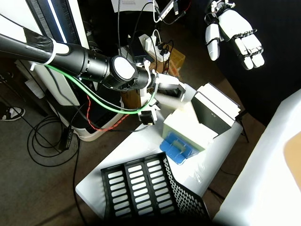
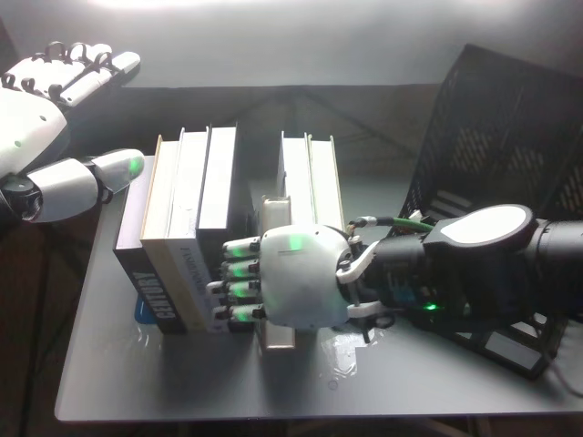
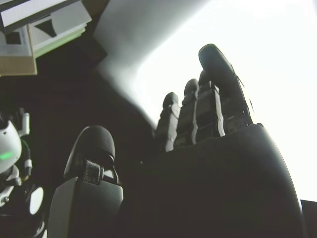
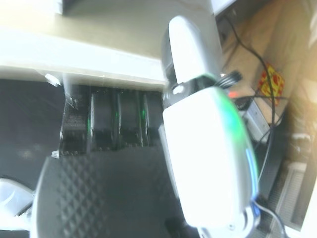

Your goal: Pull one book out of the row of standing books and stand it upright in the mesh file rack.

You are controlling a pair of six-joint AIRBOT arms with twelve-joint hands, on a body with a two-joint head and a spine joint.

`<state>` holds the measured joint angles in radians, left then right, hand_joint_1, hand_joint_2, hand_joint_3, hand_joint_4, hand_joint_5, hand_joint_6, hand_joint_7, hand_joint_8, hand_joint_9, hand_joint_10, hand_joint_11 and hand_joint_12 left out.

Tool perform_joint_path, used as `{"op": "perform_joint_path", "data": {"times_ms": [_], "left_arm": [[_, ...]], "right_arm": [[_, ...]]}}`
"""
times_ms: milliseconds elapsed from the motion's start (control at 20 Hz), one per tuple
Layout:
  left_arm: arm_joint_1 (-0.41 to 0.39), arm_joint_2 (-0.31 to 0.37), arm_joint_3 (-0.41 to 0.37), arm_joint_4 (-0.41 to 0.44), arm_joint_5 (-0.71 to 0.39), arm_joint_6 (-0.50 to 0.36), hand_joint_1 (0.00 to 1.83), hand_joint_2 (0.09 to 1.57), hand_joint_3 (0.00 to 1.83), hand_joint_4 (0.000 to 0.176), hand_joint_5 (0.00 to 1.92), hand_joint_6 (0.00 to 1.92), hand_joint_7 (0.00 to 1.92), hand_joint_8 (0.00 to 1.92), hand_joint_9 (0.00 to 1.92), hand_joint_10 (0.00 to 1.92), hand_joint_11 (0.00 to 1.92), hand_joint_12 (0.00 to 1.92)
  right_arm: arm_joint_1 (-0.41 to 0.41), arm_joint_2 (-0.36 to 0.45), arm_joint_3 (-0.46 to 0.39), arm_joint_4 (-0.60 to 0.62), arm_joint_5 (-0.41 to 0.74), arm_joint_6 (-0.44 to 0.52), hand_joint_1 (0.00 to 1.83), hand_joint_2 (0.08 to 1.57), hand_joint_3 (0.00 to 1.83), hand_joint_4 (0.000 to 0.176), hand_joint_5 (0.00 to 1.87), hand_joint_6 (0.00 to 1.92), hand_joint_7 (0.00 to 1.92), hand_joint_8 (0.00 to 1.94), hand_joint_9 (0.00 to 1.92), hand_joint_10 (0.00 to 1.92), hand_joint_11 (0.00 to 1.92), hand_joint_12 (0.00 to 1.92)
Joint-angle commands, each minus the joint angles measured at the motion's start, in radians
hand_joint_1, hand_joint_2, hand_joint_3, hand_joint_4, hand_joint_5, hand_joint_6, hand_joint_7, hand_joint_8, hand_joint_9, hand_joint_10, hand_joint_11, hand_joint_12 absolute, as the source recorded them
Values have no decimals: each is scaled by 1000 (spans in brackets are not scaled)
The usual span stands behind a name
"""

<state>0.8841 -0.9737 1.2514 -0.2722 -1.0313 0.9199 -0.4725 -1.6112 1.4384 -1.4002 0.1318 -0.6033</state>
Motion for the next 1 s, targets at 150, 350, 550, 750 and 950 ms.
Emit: {"op": "perform_joint_path", "data": {"times_ms": [150,350,550,750,950], "left_arm": [[-3,9,3,-13,-130,1,41,1363,3,66,0,0,0,0,0,0,0,1921],[-1,8,3,-16,-130,1,35,1369,4,68,0,0,0,0,0,0,0,1921],[1,8,3,-18,-131,1,45,1361,0,71,0,0,0,0,0,0,0,1921],[2,9,0,-20,-132,1,71,1369,2,83,0,0,0,0,0,0,0,1921],[3,9,-2,-21,-129,1,57,1381,7,67,0,0,0,0,0,0,0,1921]], "right_arm": [[-11,17,17,13,-68,11,1403,1005,1,0,1185,544,1303,335,1162,977,1070,1539],[-11,17,16,10,-67,11,1399,935,249,0,1154,489,1093,881,1012,1268,999,1777],[-11,17,9,1,-67,11,1393,1067,5,0,1056,623,1118,800,981,1295,958,1767],[-3,36,-19,-15,-59,12,1389,1069,4,0,1013,809,1118,739,984,1235,822,1712],[19,99,-76,-15,-20,28,1374,1124,6,0,846,1188,998,884,912,1277,660,1697]]}}
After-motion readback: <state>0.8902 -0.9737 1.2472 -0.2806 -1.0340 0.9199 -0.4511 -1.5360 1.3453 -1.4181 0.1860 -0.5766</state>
